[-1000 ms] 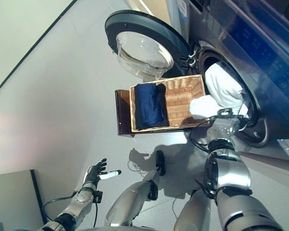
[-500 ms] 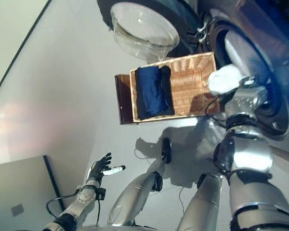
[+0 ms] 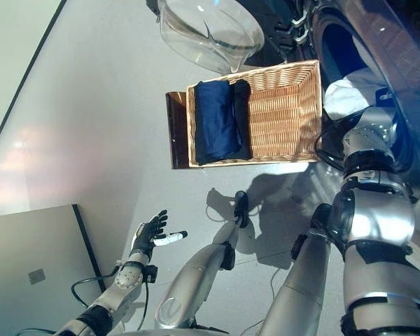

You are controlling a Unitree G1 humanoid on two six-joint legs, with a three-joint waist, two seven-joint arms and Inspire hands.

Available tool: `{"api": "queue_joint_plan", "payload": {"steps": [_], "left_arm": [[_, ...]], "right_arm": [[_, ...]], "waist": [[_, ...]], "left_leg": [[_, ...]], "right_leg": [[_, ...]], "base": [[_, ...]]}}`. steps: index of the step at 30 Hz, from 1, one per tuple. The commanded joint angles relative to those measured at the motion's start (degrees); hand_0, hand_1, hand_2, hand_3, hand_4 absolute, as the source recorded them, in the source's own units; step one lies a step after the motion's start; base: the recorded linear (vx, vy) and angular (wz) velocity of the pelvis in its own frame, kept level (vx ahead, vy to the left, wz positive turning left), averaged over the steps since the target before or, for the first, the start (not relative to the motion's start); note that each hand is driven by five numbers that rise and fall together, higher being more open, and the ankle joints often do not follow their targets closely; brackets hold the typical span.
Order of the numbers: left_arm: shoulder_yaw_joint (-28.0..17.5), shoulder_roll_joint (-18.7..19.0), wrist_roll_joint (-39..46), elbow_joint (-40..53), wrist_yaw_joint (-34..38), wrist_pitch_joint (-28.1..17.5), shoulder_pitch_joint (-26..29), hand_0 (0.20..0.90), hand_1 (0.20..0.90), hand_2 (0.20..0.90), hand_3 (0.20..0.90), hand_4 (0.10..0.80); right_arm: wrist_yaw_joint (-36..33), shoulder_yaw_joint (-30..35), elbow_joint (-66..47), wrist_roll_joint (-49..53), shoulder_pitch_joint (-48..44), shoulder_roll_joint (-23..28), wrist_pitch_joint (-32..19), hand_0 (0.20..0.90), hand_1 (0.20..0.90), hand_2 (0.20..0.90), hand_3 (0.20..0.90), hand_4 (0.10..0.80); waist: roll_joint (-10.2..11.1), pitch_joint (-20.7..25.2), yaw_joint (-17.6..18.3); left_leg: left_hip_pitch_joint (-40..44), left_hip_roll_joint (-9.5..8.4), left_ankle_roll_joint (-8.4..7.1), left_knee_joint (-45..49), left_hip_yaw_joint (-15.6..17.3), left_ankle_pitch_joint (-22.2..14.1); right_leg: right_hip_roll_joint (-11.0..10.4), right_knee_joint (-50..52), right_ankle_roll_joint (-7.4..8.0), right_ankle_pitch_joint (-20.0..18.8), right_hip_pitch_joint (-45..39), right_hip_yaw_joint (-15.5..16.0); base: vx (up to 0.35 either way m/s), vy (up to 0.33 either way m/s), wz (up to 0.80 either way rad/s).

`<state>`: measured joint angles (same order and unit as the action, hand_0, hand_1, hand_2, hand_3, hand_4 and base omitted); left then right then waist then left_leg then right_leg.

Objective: Pick up the clothes and place them into the washing machine

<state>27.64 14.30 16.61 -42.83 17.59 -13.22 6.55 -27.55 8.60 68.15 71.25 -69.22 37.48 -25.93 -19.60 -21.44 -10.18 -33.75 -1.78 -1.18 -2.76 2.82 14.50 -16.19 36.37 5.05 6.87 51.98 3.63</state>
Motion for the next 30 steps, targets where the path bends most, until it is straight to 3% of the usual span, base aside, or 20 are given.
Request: {"api": "queue_joint_plan", "payload": {"steps": [1, 2, 3, 11, 13, 14, 30], "left_arm": [[-1.6, 4.9, 0.6, -0.9, 2.8, -1.4, 0.6, 0.9, 0.9, 0.9, 0.9, 0.8], [-1.6, 4.8, 0.6, -0.9, 2.8, -1.4, 0.6, 0.9, 0.9, 0.9, 0.9, 0.8], [-1.7, 4.9, 0.8, -0.9, 2.9, -1.4, 0.6, 0.9, 0.9, 0.9, 0.9, 0.8], [-2.1, 4.3, 1.4, -1.8, 3.1, -1.5, 0.5, 0.9, 0.9, 0.9, 0.9, 0.8], [-2.1, 4.0, 1.3, -1.8, 3.1, -1.3, 0.7, 0.9, 0.9, 0.9, 0.9, 0.8], [-2.1, 4.1, 1.1, -2.1, 3.1, -1.3, 0.6, 0.9, 0.9, 0.9, 0.9, 0.8], [-1.2, 2.6, 0.8, -3.5, 2.9, -0.4, 1.6, 0.9, 0.9, 0.9, 0.9, 0.8]], "right_arm": [[2.5, -9.7, -12.0, -6.3, -12.0, 11.7, -5.4, 0.521, 0.521, 0.521, 0.521, 0.529], [2.6, -9.8, -11.9, -6.3, -12.0, 11.8, -5.4, 0.521, 0.521, 0.521, 0.521, 0.529], [2.5, -10.0, -11.6, -6.3, -12.1, 11.7, -5.2, 0.9, 0.9, 0.9, 0.9, 0.8], [3.3, -9.1, -9.4, -5.1, -10.0, 9.6, -4.5, 0.9, 0.9, 0.9, 0.9, 0.8], [3.5, -7.9, -9.2, -3.9, -8.8, 8.2, -4.8, 0.9, 0.9, 0.9, 0.9, 0.8], [3.8, -7.1, -8.6, -3.4, -7.8, 7.1, -4.7, 0.9, 0.9, 0.9, 0.9, 0.8], [7.9, -2.0, -4.8, 3.7, 0.5, -8.2, -3.3, 0.9, 0.9, 0.9, 0.9, 0.8]], "waist": [[0.4, -0.3, 0.3], [0.3, -0.3, 0.3], [0.3, -0.1, 0.3], [0.1, -0.3, 0.8], [0.1, 0.1, 0.9], [-0.1, -0.4, 0.9], [-0.7, -1.2, 1.4]], "left_leg": [[0.5, 3.6, -6.3, 6.3, -1.0, -8.8], [0.6, 3.61, -6.31, 6.2, -1.0, -8.8], [0.8, 3.63, -6.17, 5.7, -1.0, -8.5], [1.5, 3.57, -5.82, 5.7, -0.3, -7.7], [2.1, 3.45, -6.01, 5.3, -0.6, -8.7], [1.8, 3.53, -5.74, 5.6, -0.2, -7.8], [2.2, 3.44, -5.47, 6.3, 0.8, -8.3]], "right_leg": [[3.2, -10.3, 1.12, 2.6, -9.2, 1.6], [3.2, -10.4, 1.11, 2.6, -9.4, 1.6], [3.4, -10.8, 1.13, 2.2, -9.6, 1.6], [3.8, -12.1, 0.74, 0.2, -10.4, 2.1], [3.8, -12.4, 0.98, 1.5, -11.0, 1.6], [3.8, -12.5, 0.69, 0.1, -10.8, 1.9], [4.1, -14.1, 0.28, -0.9, -12.1, 1.4]], "base": [[0.0, 0.0, 0.0], [0.0, 0.0, 0.0], [0.0, 0.0, 0.0], [-0.033, 0.018, -0.01], [0.053, 0.003, -0.01], [0.0, 0.0, 0.0], [-0.002, 0.021, -0.05]]}}
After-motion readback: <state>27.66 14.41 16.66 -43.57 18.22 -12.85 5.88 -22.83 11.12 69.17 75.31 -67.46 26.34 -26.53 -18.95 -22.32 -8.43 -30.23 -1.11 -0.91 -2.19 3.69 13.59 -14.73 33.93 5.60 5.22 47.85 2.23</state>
